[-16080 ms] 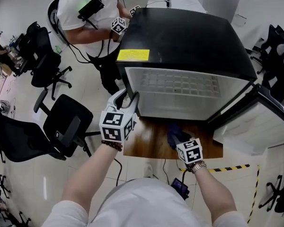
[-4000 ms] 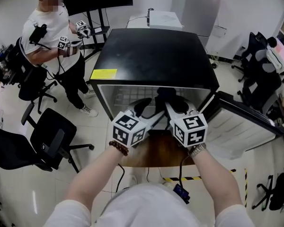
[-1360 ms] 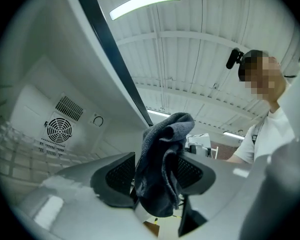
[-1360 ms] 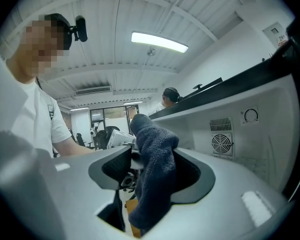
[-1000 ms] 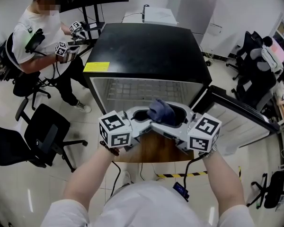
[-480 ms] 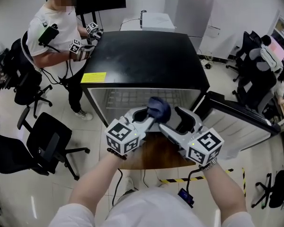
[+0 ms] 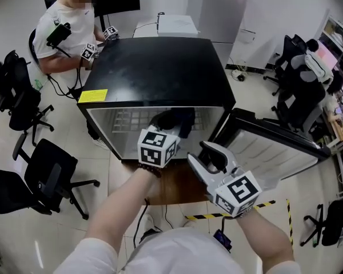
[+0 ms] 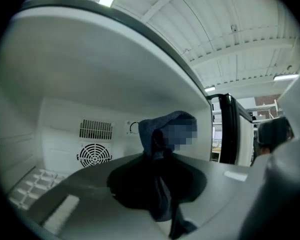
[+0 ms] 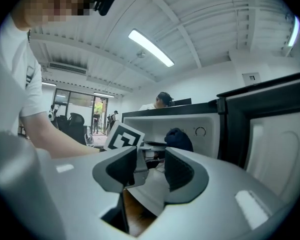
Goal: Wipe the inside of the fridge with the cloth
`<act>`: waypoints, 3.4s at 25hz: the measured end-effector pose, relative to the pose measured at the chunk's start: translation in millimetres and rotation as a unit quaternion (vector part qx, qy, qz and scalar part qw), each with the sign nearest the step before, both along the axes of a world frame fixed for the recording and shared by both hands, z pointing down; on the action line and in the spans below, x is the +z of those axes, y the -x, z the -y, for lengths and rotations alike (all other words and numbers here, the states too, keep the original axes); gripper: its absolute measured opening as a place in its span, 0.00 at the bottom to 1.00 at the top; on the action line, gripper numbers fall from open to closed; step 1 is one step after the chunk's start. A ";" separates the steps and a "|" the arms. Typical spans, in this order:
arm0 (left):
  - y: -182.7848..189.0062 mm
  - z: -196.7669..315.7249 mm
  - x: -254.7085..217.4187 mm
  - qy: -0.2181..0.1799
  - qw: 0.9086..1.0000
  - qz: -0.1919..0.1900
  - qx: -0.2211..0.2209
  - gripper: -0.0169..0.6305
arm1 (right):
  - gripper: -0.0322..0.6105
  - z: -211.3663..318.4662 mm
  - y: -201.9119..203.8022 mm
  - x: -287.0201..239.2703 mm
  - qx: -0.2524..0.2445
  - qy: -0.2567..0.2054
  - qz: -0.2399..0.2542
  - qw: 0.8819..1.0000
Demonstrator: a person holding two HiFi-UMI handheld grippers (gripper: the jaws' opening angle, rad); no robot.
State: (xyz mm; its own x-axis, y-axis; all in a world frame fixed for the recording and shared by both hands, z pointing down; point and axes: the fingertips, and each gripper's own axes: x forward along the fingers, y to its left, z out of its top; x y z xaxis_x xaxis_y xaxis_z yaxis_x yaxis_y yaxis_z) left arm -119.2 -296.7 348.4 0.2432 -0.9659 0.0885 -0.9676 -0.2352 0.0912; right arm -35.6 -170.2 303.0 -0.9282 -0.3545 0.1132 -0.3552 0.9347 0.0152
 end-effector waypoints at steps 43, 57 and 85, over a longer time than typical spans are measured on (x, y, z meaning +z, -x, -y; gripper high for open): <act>-45.5 100.9 2.4 0.009 1.000 0.003 0.025 0.11 | 0.05 -27.8 -31.6 8.5 -0.040 -0.018 0.009 0.999; -77.3 51.6 3.7 0.001 0.997 0.012 0.075 0.11 | 0.05 -53.7 -32.7 13.9 -0.052 -0.005 0.003 0.999; -106.0 -8.4 -0.8 -0.011 0.993 0.025 0.118 0.11 | 0.05 -66.8 -49.2 17.0 -0.070 -0.003 0.015 0.997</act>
State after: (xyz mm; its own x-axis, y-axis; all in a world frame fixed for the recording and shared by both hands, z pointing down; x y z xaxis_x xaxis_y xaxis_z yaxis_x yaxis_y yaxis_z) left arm -13.3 -288.4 347.6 0.4583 -0.8847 0.0849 -0.8888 -0.4568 0.0374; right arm 13.7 -103.4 320.0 -0.9718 -0.2209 0.0822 -0.2207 0.9753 0.0121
